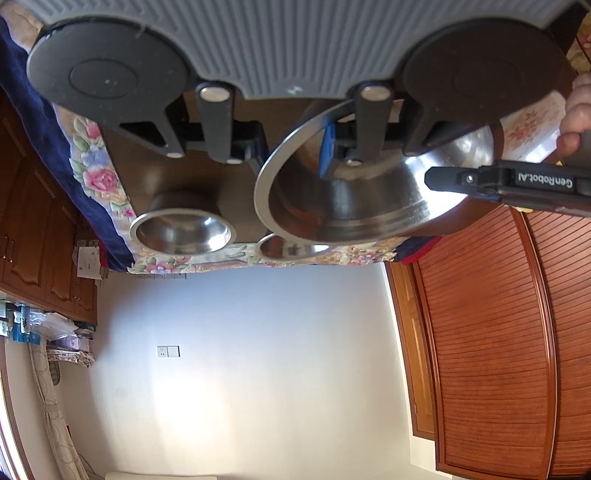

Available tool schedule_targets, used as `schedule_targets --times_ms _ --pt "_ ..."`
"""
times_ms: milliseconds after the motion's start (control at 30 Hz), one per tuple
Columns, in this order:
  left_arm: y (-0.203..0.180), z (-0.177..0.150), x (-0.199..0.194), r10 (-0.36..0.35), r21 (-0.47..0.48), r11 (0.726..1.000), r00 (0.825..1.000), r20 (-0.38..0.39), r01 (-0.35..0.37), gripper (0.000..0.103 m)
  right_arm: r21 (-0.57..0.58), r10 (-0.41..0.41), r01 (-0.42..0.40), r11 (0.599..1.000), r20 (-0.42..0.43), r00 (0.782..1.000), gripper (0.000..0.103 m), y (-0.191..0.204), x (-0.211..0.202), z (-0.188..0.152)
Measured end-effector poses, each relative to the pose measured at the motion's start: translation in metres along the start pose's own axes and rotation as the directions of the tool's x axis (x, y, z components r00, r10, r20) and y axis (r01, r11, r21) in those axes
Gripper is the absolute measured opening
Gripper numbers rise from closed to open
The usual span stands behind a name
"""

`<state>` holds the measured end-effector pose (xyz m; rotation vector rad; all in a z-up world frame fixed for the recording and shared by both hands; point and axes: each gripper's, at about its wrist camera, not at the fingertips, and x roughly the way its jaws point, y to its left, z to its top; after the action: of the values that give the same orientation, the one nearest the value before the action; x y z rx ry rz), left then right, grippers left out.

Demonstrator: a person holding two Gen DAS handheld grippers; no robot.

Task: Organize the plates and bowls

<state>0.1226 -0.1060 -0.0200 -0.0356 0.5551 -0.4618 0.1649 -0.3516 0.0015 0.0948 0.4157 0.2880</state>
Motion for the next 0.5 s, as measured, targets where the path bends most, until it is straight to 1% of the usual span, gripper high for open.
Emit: schedule_targets --times_ms 500 --pt "-0.003 -0.023 -0.033 0.004 0.020 1.000 1.000 0.004 -0.004 0.040 0.018 0.012 -0.012 1.000 0.004 1.000 0.031 0.015 -0.026 -0.010"
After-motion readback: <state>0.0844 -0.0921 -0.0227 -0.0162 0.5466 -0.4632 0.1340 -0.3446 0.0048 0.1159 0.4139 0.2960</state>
